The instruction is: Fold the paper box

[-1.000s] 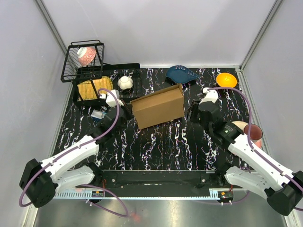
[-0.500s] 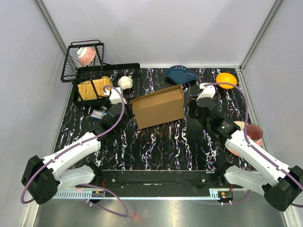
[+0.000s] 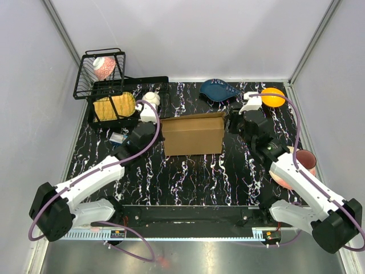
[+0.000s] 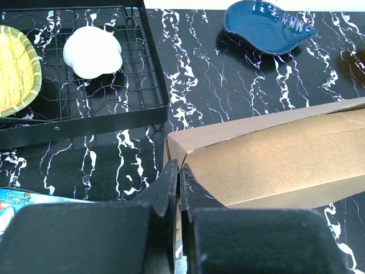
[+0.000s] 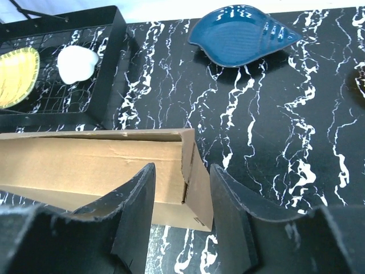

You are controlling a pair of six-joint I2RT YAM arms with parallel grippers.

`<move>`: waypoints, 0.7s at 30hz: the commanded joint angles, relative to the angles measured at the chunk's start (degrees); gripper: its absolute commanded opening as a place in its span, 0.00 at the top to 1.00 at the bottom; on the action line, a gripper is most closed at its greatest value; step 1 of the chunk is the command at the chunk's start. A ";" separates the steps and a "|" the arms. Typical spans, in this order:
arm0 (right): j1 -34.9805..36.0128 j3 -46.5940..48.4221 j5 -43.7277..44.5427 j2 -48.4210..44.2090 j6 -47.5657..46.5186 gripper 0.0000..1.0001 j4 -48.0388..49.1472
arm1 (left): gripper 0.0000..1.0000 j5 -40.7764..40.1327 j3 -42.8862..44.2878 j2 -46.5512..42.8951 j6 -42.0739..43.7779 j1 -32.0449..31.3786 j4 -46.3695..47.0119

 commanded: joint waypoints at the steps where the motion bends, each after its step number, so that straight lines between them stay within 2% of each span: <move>1: -0.37 0.15 -3.72 -0.97 -0.76 0.51 3.20 | 1.00 2.68 -1.72 3.23 4.24 0.02 -10.46; 21: -0.64 -0.55 -1.52 3.07 -1.38 0.61 2.85 | 1.00 2.86 -1.37 3.76 5.91 -0.16 -9.84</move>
